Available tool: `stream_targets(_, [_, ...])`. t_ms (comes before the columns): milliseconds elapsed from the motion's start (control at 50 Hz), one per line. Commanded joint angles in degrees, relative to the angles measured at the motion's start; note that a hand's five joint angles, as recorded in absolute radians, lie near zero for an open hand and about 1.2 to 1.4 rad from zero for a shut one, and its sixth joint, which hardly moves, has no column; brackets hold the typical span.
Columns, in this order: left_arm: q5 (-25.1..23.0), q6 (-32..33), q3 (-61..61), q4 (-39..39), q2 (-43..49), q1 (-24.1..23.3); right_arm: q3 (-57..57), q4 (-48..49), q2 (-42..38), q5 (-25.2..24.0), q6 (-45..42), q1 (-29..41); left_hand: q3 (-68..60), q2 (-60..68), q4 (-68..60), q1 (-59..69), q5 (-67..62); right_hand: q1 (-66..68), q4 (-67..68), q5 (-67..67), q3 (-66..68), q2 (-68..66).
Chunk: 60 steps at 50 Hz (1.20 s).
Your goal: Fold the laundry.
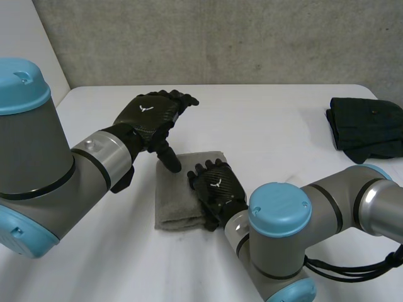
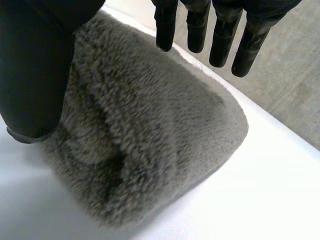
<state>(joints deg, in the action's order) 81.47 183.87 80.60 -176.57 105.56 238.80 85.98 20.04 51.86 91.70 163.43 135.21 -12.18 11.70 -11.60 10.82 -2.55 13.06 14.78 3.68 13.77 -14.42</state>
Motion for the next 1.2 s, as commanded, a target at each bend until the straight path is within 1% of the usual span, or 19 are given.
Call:
stream_targets(20, [0.00,0.00,0.09,0.00,0.00,0.00,-0.99,-0.27,-2.63,-0.12,-0.21,0.05,0.28,0.20,-0.29,1.08,0.65,0.05,-1.68,-0.58,-0.67,1.32])
stream_targets(160, [0.00,0.00,0.09,0.00,0.09,0.08,-2.40,0.09,-4.30,-0.12,-0.39,0.05,0.28,0.20,-0.29,1.08,0.65,4.42,2.69,3.79,3.70,-3.05])
stream_targets(260, [-0.09,0.00,0.09,-0.08,0.17,0.09,-3.01,0.70,-4.57,-0.12,-0.39,0.05,0.28,0.20,-0.29,1.08,0.65,14.50,12.77,13.88,13.79,-13.14])
stream_targets(700, [-0.09,-1.58,0.09,-0.17,0.26,0.52,-9.08,1.23,-8.08,-0.39,-1.00,0.05,0.28,0.20,-0.29,1.08,0.65,17.20,15.48,16.58,16.49,-15.84])
stream_targets(780, [-0.09,-1.58,0.18,-0.26,0.26,0.52,-10.57,1.14,-9.05,-0.47,-0.92,0.05,0.28,0.20,-0.29,1.08,0.65,24.76,23.03,24.13,24.04,-23.39])
stream_targets(800, [-0.09,-1.58,0.18,-0.26,0.26,0.52,-10.92,1.23,-9.40,-0.47,-1.00,0.05,0.12,0.36,-0.46,1.25,0.49,31.11,29.38,30.49,30.40,-29.75])
stream_targets(860, [-0.09,-1.58,0.18,-0.26,0.26,0.52,-11.45,1.32,-9.76,-0.47,-1.00,-0.03,0.12,0.36,-0.46,1.25,0.49,43.07,41.34,42.45,42.36,-41.71])
stream_targets(880, [-0.09,-1.58,0.18,-0.26,0.26,0.52,-11.89,1.32,-9.76,-0.47,-1.00,-0.03,0.28,0.20,-0.29,1.08,0.65,51.28,49.55,50.65,50.56,-49.91])
stream_targets(920, [-0.09,-1.58,0.18,-0.26,0.26,0.61,-12.50,1.32,-9.84,-0.47,-0.92,-0.12,0.28,0.20,-0.29,1.08,0.65,58.72,57.00,58.10,58.01,-57.36])
stream_targets(940, [-0.09,-1.58,0.09,-0.17,0.26,0.61,-13.20,1.23,-9.84,-0.47,-0.92,-0.30,0.12,0.36,-0.46,1.25,0.49,64.92,63.20,64.30,64.21,-63.56])
stream_targets(960, [-0.09,-1.58,0.17,-0.26,0.26,0.61,-13.30,1.14,-9.58,-0.56,-0.92,-0.39,0.28,0.20,-0.29,1.08,0.65,66.92,65.20,66.30,66.21,-65.56])
stream_targets(1080, [-0.09,-1.67,0.09,-0.26,-0.09,1.32,-13.04,0.35,-8.70,-1.88,-1.18,-3.28,0.28,0.20,-0.29,1.08,0.65,66.94,65.22,66.32,66.23,-65.58])
stream_targets(1160, [-0.09,-1.67,0.17,-0.52,-0.18,1.40,-10.93,-0.61,-7.12,-3.98,-3.98,-8.20,0.12,0.36,-0.46,1.25,0.49,66.94,65.22,66.32,66.23,-65.58])
stream_targets(1200, [-0.09,-1.67,0.18,-0.61,-0.18,1.40,-9.00,-1.14,-5.37,-5.92,-7.84,-12.50,0.12,0.36,-0.46,1.25,0.48,66.94,65.22,66.32,66.23,-65.58])
